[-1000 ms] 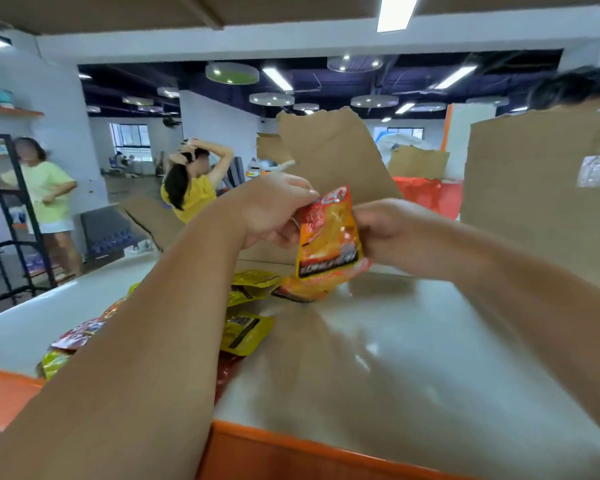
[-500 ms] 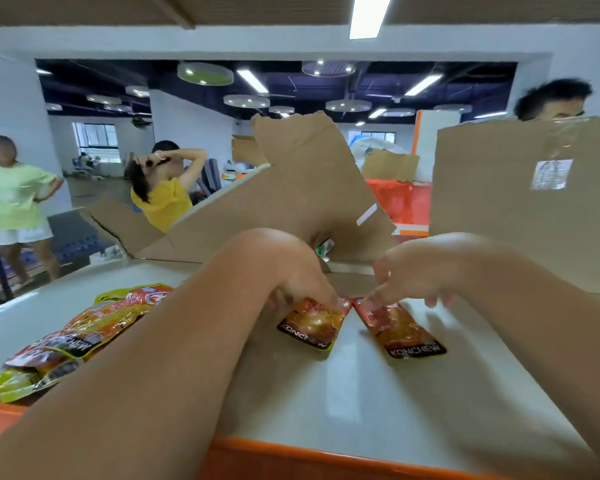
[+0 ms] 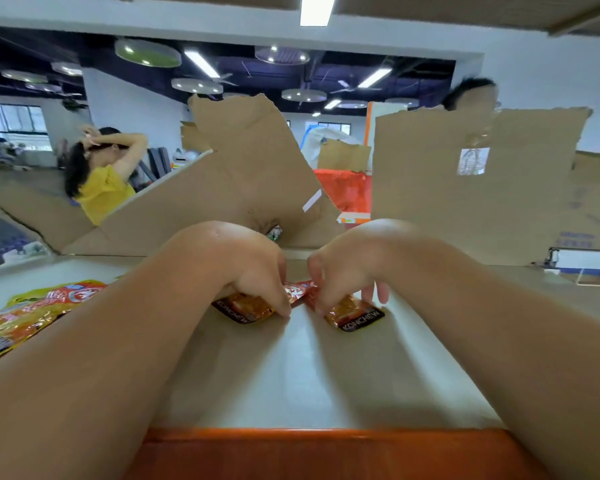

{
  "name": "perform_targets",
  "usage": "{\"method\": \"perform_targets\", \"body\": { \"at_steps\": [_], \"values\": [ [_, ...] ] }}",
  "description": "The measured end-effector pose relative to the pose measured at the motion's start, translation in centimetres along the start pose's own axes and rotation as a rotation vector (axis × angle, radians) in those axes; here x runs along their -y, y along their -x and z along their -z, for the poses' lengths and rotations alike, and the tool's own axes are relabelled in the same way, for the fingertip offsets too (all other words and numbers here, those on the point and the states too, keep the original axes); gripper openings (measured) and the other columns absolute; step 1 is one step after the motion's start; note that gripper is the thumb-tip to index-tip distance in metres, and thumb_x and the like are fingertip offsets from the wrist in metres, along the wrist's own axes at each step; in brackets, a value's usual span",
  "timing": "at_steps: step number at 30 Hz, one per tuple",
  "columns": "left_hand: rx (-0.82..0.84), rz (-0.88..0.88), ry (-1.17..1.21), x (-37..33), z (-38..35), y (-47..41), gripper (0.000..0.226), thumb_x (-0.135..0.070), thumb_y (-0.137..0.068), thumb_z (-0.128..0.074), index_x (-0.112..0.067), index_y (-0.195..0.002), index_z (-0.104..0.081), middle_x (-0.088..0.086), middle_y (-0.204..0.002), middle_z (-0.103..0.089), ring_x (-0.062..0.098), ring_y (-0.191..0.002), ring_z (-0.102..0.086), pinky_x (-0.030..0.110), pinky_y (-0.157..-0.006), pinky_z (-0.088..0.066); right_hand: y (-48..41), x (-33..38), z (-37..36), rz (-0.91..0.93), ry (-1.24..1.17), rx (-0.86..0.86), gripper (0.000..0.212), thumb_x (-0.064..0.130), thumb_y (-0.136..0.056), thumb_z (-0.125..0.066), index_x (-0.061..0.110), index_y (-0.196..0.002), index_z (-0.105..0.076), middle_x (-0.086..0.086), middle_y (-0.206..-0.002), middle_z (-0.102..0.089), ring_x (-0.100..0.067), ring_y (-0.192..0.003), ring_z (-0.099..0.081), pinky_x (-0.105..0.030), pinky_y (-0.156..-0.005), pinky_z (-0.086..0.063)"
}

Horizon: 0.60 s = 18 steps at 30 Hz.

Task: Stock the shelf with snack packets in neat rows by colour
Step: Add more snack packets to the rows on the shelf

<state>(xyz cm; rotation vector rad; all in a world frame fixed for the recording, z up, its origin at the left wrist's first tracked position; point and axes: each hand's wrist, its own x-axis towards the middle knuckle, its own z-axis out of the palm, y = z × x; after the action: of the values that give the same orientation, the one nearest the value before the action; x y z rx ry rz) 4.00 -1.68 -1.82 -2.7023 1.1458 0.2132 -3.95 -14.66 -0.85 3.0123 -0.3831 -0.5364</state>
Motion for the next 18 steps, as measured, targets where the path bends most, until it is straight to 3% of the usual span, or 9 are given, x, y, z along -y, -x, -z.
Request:
{"method": "perform_targets", "body": {
  "at_steps": [2,4,6,8,12,15,18],
  "values": [
    [0.000,-0.017,0.009,-0.2,0.2,0.1,0.061,-0.063,-0.081,-0.075,-0.033,-0.134,-0.062,-0.006,-0.113,-0.064,0.020,-0.109,-0.062,0.035,-0.096,-0.053,0.6,-0.7,-0.2,-0.022,-0.018,-0.016,0.045,0.040,-0.091,-0.066,0.014,-0.128,-0.059,-0.006,-0.097,-0.059,-0.024,-0.078,-0.071,-0.017,-0.035,-0.044],
    [0.019,-0.012,-0.001,-0.8,0.5,0.3,0.063,-0.064,-0.080,-0.076,-0.035,-0.134,-0.060,-0.008,-0.110,-0.062,0.020,-0.109,-0.063,0.037,-0.097,-0.054,1.3,-1.2,-0.7,-0.013,-0.022,-0.048,0.053,0.055,-0.087,-0.067,0.017,-0.123,-0.060,-0.005,-0.099,-0.063,-0.021,-0.079,-0.069,-0.019,-0.040,-0.046],
    [0.027,0.017,-0.040,-1.7,0.6,0.3,0.063,-0.063,-0.080,-0.076,-0.034,-0.134,-0.061,-0.005,-0.119,-0.064,0.022,-0.112,-0.064,0.038,-0.098,-0.054,1.1,-1.4,-1.7,0.037,0.008,-0.135,0.055,0.067,-0.083,-0.066,0.017,-0.106,-0.062,-0.001,-0.084,-0.062,-0.020,-0.075,-0.062,-0.026,-0.049,-0.044],
    [0.024,0.048,-0.080,-2.7,0.6,0.5,0.060,-0.061,-0.081,-0.075,-0.032,-0.132,-0.063,-0.003,-0.125,-0.065,0.022,-0.114,-0.064,0.038,-0.099,-0.054,0.6,-1.4,-2.7,0.085,-0.004,-0.231,0.044,0.059,-0.087,-0.064,0.017,-0.101,-0.062,0.001,-0.083,-0.060,-0.023,-0.083,-0.058,-0.030,-0.056,-0.039],
    [-0.014,0.113,-0.029,-4.0,0.6,1.2,0.053,-0.061,-0.078,-0.078,-0.036,-0.123,-0.065,-0.008,-0.120,-0.064,0.018,-0.109,-0.061,0.034,-0.096,-0.052,1.9,-2.9,-3.2,0.113,0.001,-0.288,0.039,0.043,-0.088,-0.064,0.016,-0.116,-0.064,-0.002,-0.101,-0.063,-0.023,-0.088,-0.056,-0.029,-0.058,-0.039],
    [-0.113,0.122,0.043,-6.0,0.6,1.7,0.045,-0.058,-0.080,-0.077,-0.037,-0.118,-0.064,-0.007,-0.116,-0.063,0.018,-0.104,-0.059,0.031,-0.090,-0.052,3.6,-6.3,-3.9,0.116,-0.055,-0.342,0.046,0.050,-0.081,-0.071,0.011,-0.106,-0.067,-0.004,-0.097,-0.068,-0.026,-0.086,-0.062,-0.027,-0.055,-0.041],
    [-0.270,0.087,0.207,-9.2,1.0,1.9,0.038,-0.057,-0.076,-0.081,-0.040,-0.105,-0.064,-0.012,-0.102,-0.061,0.016,-0.093,-0.061,0.032,-0.082,-0.055,5.3,-11.3,-5.7,0.065,-0.245,-0.480,0.045,0.057,-0.067,-0.079,0.020,-0.085,-0.063,-0.001,-0.090,-0.066,-0.025,-0.083,-0.064,-0.031,-0.063,-0.048]
  ]
}}
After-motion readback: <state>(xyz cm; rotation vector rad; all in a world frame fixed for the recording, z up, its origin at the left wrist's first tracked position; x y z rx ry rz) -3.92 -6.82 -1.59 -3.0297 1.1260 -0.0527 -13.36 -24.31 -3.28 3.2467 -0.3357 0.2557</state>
